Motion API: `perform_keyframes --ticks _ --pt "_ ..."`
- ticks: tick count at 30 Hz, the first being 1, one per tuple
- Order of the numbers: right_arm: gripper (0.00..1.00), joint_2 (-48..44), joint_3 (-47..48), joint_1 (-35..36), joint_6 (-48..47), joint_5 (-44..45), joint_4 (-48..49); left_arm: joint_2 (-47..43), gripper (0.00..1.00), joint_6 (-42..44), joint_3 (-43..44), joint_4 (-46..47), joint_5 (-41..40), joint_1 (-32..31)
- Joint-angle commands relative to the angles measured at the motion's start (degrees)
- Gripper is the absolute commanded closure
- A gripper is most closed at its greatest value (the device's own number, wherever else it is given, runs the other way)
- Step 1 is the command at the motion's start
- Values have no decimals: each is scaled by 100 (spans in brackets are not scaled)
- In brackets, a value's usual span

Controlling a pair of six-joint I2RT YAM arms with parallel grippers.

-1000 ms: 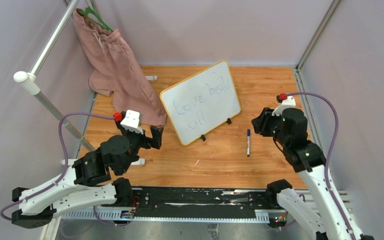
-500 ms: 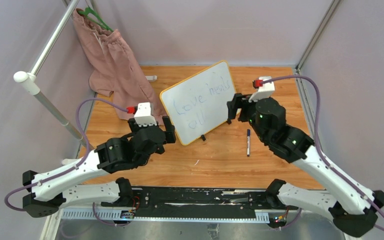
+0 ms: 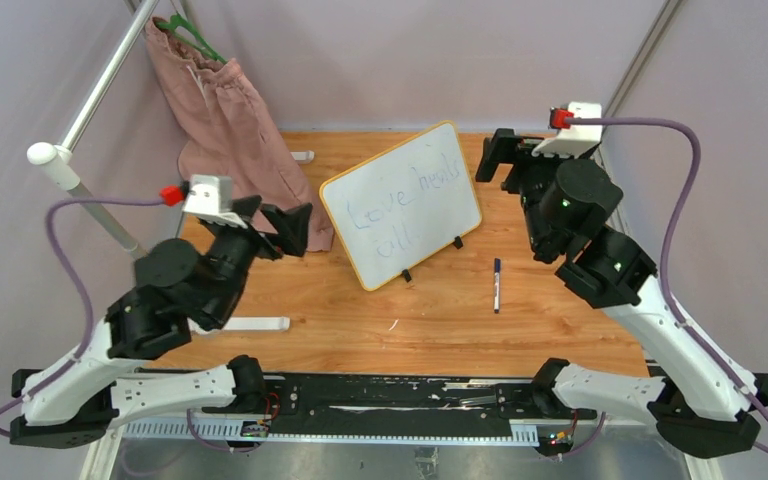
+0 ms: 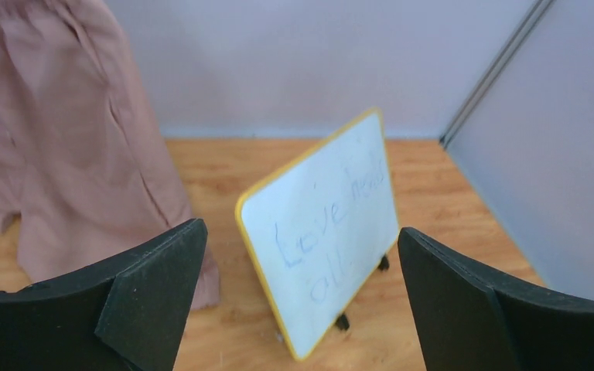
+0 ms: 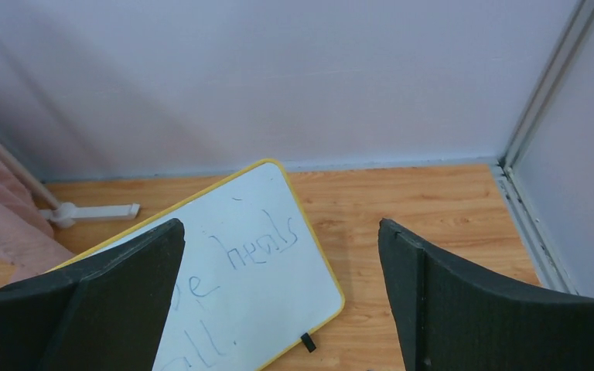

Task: Write a sentence on the whiteboard
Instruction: Reset both arms

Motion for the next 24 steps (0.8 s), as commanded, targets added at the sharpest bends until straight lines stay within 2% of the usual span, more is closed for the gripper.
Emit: perform_keyframes --ticks 1,3,5,9,11,13,15,19,22,24 --pt "3 -505 -257 59 -614 -882 1041 134 0 1630 1013 779 210 -28" --pt "3 -308 311 116 -772 -960 513 370 0 1891 1506 658 496 -25" --pt "5 117 905 454 -1332 -234 101 684 0 2103 2065 465 555 -26" --pt "3 540 798 1218 -3214 1225 1612 1432 0 2406 2779 172 273 -21" --pt "1 770 943 1242 -3501 1551 1827 1797 0 2409 3012 124 290 31" --pt "0 987 1093 1233 -3594 1757 1757 2134 0 2057 3363 -155 696 369" --pt "0 1101 1119 1233 -3503 1881 1646 2471 0 1391 3731 -566 1644 1078" --pt "0 837 768 1120 -2840 1551 1008 2812 0 592 3871 -708 2462 1874" --pt "0 710 1150 279 -1109 466 -883 3042 0 17 4076 -957 3083 2414" --pt "0 593 1301 -377 -224 -621 -1628 3013 0 -28 3994 -925 3171 2457"
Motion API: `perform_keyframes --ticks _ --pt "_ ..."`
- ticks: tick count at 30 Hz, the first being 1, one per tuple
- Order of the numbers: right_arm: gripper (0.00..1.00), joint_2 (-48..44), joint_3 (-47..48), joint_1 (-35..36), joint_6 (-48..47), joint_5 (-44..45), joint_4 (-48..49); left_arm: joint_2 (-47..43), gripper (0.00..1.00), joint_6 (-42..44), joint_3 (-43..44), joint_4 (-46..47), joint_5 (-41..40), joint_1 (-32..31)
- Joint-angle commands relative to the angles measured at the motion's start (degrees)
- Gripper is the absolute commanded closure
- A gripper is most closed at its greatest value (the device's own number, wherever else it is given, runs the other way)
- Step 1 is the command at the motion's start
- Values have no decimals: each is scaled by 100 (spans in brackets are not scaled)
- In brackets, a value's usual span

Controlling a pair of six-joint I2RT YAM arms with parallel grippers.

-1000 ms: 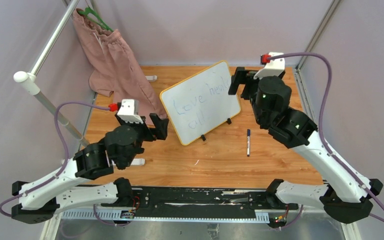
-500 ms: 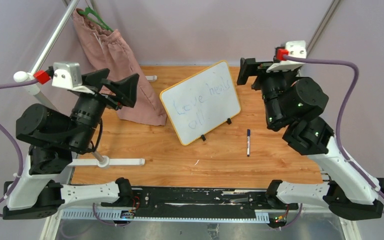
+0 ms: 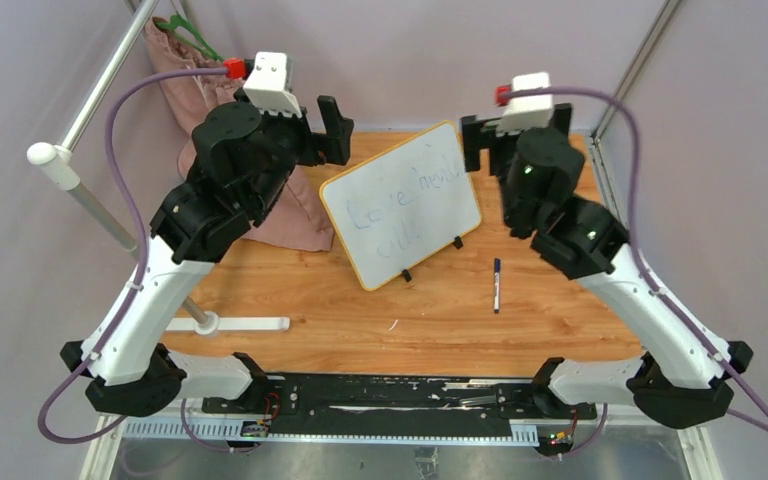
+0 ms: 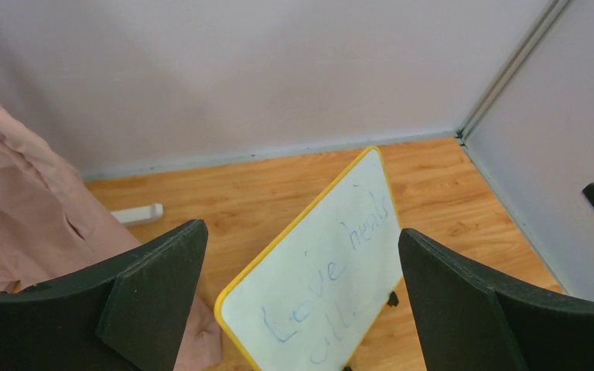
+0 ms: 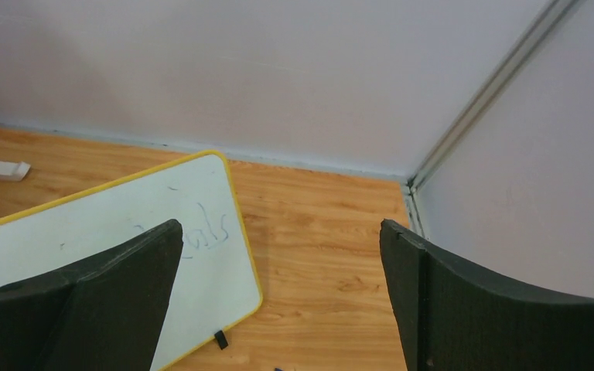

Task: Write a sentence on the whiteboard
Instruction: Reset both arms

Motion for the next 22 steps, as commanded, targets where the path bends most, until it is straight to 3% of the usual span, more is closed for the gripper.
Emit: perform_keyframes --ticks 1,7,14,22 --pt "0 -550 353 -1195 2060 -1798 -1807 -198 0 -614 69 -91 844 249" --pt "1 -1772 -665 -1322 1681 -2244 -938 -999 0 -255 -623 164 184 248" --pt "6 -3135 -1516 -1324 930 -2631 755 -1670 0 93 -956 476 -718 156" --pt "6 -3022 -1352 -1322 812 -2486 493 -1587 0 119 -984 506 -657 37"
